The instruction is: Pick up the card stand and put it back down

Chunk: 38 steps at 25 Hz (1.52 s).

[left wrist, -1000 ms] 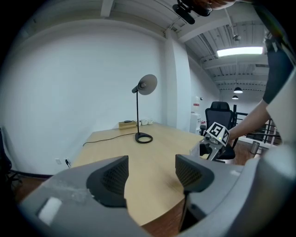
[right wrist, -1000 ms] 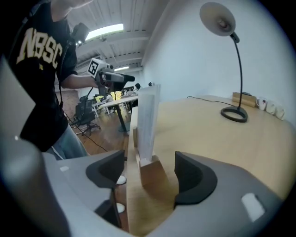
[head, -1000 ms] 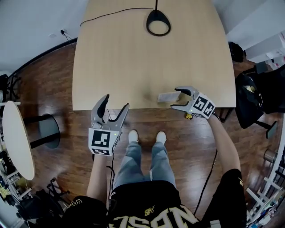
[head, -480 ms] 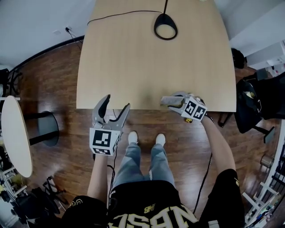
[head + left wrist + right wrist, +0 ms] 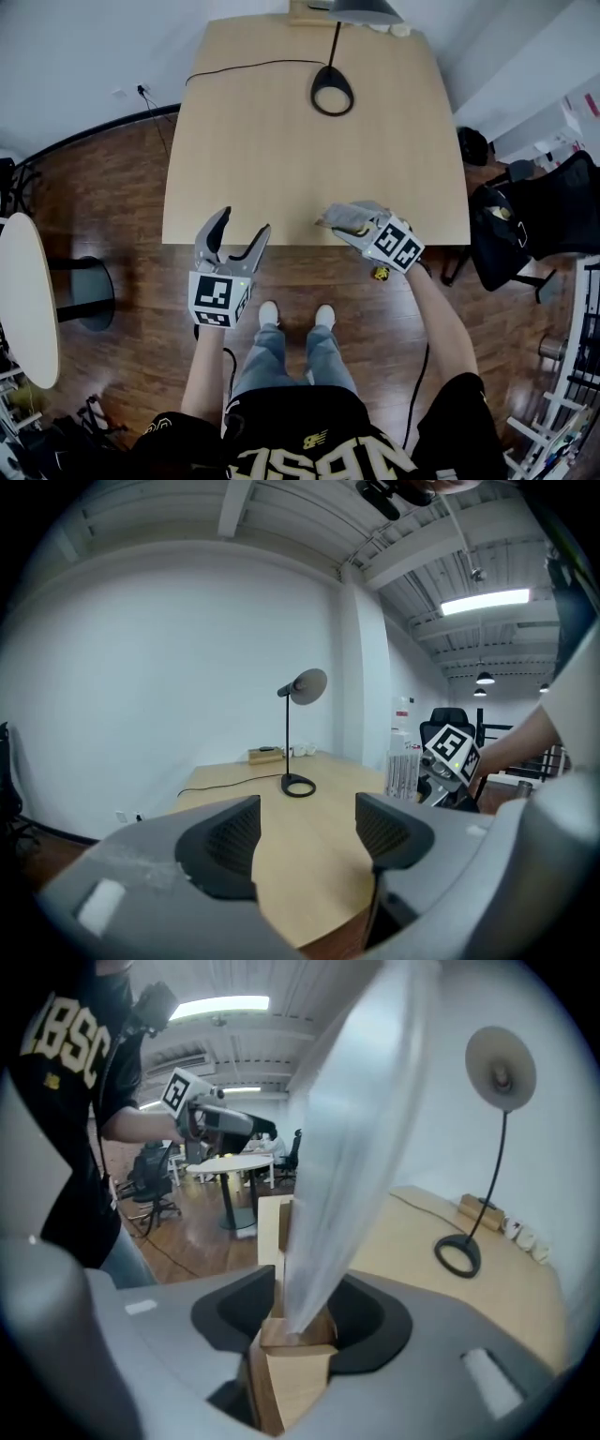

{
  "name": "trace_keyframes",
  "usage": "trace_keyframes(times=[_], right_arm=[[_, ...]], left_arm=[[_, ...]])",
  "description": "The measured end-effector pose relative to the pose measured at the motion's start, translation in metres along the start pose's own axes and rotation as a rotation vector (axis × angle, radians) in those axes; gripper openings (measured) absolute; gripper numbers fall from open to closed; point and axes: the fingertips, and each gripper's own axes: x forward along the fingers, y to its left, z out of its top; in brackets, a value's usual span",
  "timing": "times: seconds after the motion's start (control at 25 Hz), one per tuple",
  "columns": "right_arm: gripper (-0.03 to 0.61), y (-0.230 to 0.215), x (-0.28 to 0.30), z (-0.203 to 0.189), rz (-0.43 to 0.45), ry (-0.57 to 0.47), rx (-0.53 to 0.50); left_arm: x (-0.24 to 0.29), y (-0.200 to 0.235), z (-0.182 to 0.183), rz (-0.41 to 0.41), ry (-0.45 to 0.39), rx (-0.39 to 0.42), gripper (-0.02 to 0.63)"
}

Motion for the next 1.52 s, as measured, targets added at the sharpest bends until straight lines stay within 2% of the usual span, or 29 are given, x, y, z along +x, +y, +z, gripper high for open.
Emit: trace_keyframes(times=[0.16,0.28,0.4,0.56,0.72,0.8,0.88,1.04,1.2,1.28,1.52], right_arm=[[0.186,-0.009,-0.043,0.068,-0.138,-0.117,0.097],[0.186,-0.004,-0.079,0.117,-0.201,-0.191,0.116],[0.186,-0.006,-0.114,0.151,-0.33,-0.217,0.134],[0.186,-0.008,-0.145,0.165,-0.53,-0.213,0.229],[0.186,0.006,-0.173,0.17,-0.617,-0.304,0.384],[0.186,0.013,-0.186,0.172,-0.665,-0.329,0.413],[0.186,0.023,-0.194,0.177,-0.71,-0.327,0.398],[0.186,0.034,-0.198,0.185,-0.762,-0.348,0.376],[0.186,0.042,-0.197,0.192,-0.761,-0.369,0.366],[0.186,0.046,-0.197,0.195,-0.756,-0.37,0.352],[0.186,0.05,-0.2,0.189,-0.754,-0.358,0.353]], left_arm=[[-0.014,-0.004,0.041,-0.005,-0.078,0.02,0.336],[-0.029,-0.008,0.077,0.002,-0.145,0.041,0.337],[-0.043,-0.004,0.109,0.044,-0.209,0.049,0.337],[-0.064,0.006,0.137,0.139,-0.276,0.027,0.336],[-0.087,0.006,0.155,0.219,-0.323,0.036,0.336],[-0.096,0.003,0.162,0.25,-0.341,0.05,0.336],[-0.104,0.002,0.164,0.285,-0.345,0.059,0.336],[-0.111,-0.004,0.168,0.305,-0.373,0.056,0.324],[-0.114,-0.008,0.166,0.279,-0.377,0.039,0.321],[-0.116,-0.01,0.164,0.269,-0.376,0.039,0.289],[-0.12,-0.011,0.167,0.263,-0.402,0.044,0.299]])
